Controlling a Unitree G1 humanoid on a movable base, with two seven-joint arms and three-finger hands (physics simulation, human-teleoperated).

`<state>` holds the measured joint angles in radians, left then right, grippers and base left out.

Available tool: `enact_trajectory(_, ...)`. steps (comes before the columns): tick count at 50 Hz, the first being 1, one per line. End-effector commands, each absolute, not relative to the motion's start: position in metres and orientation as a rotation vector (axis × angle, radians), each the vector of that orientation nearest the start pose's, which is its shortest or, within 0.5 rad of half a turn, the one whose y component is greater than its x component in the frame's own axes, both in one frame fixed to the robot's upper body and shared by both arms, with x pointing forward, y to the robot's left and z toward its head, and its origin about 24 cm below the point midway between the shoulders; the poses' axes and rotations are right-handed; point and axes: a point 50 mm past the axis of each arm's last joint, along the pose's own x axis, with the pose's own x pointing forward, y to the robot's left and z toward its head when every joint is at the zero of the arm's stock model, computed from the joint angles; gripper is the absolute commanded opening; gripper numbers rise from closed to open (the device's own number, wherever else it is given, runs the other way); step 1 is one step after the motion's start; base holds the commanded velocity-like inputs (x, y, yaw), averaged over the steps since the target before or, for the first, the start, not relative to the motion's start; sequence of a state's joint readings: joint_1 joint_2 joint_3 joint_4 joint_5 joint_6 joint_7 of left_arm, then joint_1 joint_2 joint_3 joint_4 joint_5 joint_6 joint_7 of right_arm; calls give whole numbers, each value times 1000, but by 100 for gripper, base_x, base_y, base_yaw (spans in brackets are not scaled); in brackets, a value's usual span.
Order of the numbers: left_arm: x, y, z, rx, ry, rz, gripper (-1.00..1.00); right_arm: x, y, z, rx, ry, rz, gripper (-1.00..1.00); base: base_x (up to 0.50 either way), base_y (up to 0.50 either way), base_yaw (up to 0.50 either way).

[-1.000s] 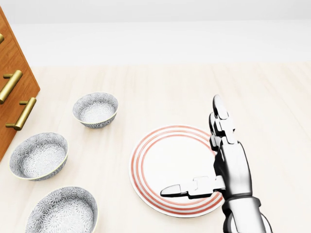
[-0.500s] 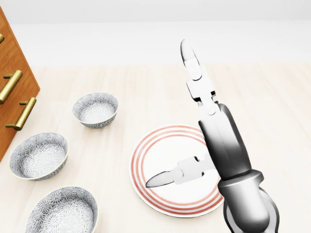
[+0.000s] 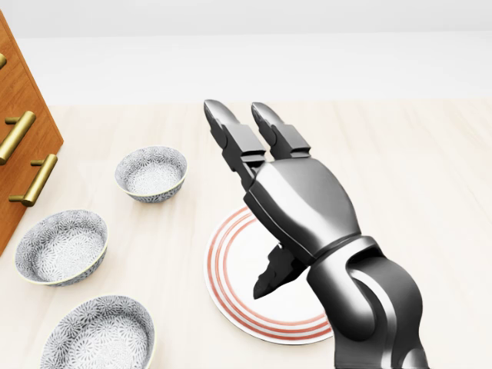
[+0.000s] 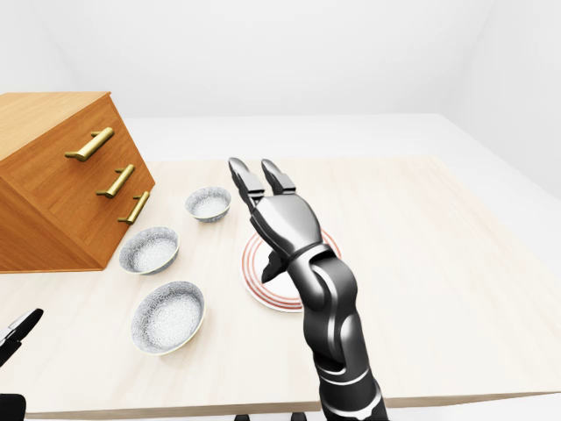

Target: Put the bowl at the front on the plate.

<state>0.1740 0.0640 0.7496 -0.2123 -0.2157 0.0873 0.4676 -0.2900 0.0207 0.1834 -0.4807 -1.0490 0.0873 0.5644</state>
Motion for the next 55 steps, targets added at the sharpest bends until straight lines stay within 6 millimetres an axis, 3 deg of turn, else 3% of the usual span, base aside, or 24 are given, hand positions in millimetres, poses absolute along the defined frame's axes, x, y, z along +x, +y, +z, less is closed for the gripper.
enact_trajectory(1,130,346,65,-56,-54,1226,100,263,-78,191,-1351,-293,230,100,0,0,0)
enact_trajectory(15,128,347,70,-61,-80,1228,100,274,-69,172,-1363,-230,266,100,0,0,0)
enact_trajectory(31,128,347,69,-64,-77,1227,100,266,-70,151,-1481,-108,275,100,0,0,0)
enact_trajectory(55,127,348,72,-66,-93,1231,100,265,-69,153,-1492,-107,271,100,0,0,0)
